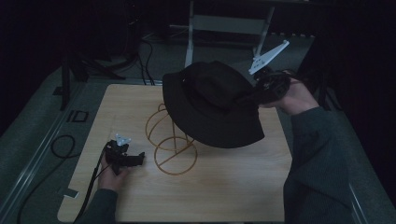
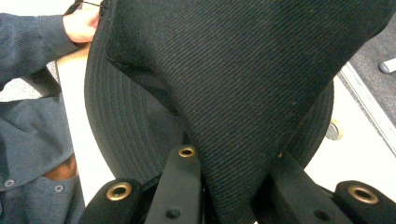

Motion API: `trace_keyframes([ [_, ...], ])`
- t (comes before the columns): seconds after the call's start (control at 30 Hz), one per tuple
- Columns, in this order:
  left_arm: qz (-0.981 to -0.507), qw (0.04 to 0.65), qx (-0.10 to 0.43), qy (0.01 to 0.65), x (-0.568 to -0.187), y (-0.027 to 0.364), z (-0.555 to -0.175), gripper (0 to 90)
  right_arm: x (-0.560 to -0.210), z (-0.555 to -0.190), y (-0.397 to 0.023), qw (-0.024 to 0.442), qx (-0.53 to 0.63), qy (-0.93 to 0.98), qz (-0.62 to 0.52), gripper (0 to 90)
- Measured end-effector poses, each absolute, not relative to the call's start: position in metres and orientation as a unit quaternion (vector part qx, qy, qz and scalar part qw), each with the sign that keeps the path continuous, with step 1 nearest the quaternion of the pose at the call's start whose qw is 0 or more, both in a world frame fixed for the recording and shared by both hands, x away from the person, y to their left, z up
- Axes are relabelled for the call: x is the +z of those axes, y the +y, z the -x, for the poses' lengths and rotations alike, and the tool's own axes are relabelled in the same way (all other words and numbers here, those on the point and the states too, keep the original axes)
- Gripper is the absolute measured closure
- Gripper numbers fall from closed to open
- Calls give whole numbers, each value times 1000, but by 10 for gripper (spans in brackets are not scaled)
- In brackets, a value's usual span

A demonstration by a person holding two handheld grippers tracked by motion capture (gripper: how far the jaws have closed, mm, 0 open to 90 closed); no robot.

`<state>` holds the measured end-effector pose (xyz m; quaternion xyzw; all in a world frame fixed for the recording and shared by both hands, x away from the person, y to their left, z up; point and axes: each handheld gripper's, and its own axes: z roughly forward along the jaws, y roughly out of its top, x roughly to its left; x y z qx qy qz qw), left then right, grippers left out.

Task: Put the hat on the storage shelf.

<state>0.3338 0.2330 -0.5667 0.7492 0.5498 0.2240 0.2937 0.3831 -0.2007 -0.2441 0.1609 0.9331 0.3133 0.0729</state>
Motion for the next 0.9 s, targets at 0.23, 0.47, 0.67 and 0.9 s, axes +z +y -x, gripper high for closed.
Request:
trace_keyframes([
  [0.23,-749,294,224,550,-567,233,-334,15,-243,-383,-190,71,309,937,-150,853],
  [0.47,-750,294,224,549,-567,233,-334,16,-241,-380,-180,71,301,942,-132,852],
  [0.67,-750,294,224,549,-567,232,-334,16,-239,-379,-175,73,300,943,-125,852],
  [0.9,-751,294,223,547,-567,232,-334,15,-242,-380,-168,69,297,945,-122,852],
])
